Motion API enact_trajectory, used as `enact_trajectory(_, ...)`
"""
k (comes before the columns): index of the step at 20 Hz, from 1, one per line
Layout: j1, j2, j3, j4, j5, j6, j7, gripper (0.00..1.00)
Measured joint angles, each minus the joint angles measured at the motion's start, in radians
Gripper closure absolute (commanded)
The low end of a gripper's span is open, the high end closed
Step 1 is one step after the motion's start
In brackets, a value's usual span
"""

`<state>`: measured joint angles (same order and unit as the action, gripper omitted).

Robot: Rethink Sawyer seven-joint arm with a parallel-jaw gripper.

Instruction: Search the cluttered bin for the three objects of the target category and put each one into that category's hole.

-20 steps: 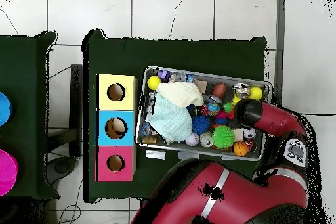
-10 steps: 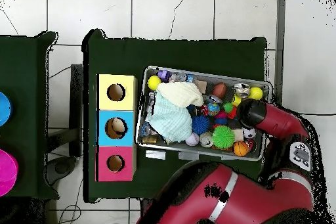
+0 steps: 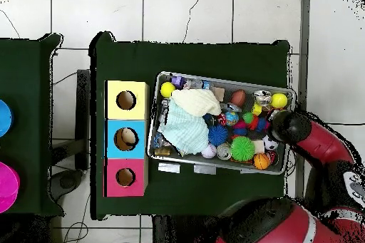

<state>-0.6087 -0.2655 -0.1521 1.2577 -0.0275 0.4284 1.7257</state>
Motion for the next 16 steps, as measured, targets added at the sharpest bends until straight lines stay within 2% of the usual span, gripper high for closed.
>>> enact_trajectory(5, -0.031, -0.049, 0.037, 0.02, -0.003, 0.056, 0.0, 1.0)
enact_trajectory(7, -0.044, -0.089, 0.063, 0.022, -0.005, 0.117, 0.0, 1.0)
enact_trajectory(16, -0.056, -0.199, 0.14, 0.022, 0.003, 0.264, 0.0, 1.0)
